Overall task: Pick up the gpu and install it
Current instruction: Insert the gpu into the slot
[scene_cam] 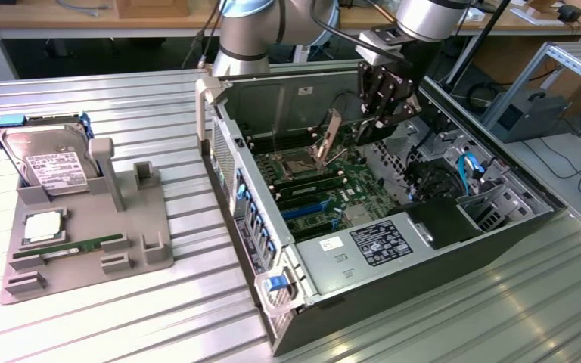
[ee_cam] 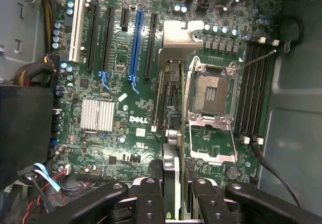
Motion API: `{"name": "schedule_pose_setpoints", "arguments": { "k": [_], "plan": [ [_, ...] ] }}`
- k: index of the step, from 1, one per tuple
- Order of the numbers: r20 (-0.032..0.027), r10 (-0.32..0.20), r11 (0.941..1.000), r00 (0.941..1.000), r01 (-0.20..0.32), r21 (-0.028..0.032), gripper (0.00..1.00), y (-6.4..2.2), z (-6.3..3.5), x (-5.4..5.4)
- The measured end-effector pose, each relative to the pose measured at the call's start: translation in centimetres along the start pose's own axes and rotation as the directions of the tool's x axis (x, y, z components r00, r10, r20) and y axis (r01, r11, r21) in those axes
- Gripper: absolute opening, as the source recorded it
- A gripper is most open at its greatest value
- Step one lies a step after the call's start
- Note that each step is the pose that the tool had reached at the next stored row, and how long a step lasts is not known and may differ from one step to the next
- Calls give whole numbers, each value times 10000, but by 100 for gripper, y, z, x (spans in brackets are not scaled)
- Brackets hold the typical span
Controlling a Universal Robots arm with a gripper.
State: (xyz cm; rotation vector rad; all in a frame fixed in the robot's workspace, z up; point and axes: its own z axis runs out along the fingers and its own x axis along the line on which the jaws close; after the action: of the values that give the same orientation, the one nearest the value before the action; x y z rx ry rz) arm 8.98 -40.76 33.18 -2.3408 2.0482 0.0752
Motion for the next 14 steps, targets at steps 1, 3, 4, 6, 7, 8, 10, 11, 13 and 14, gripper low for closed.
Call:
{"name": "schedule_pose_setpoints", "arguments": {
  "k": [1, 3, 4, 6, 7, 8, 10, 11, 13, 14],
  "plan": [
    [-1, 0, 10000, 10000, 0, 0, 27, 6, 1, 1],
    [0, -1, 10000, 10000, 1, 0, 27, 19, 6, 1],
    [-1, -1, 10000, 10000, 1, 0, 27, 26, 9, 3],
    [0, -1, 10000, 10000, 1, 0, 27, 33, 14, 4],
    [-1, -1, 10000, 10000, 1, 0, 27, 34, 15, 5],
    [-1, -1, 10000, 10000, 1, 0, 27, 35, 18, 6],
    [-1, -1, 10000, 10000, 1, 0, 27, 37, 23, 8],
    [-1, -1, 10000, 10000, 1, 0, 27, 38, 25, 8],
    [0, -1, 10000, 10000, 1, 0, 27, 39, 29, 10],
    [-1, -1, 10000, 10000, 1, 0, 27, 39, 31, 12]
  ]
}}
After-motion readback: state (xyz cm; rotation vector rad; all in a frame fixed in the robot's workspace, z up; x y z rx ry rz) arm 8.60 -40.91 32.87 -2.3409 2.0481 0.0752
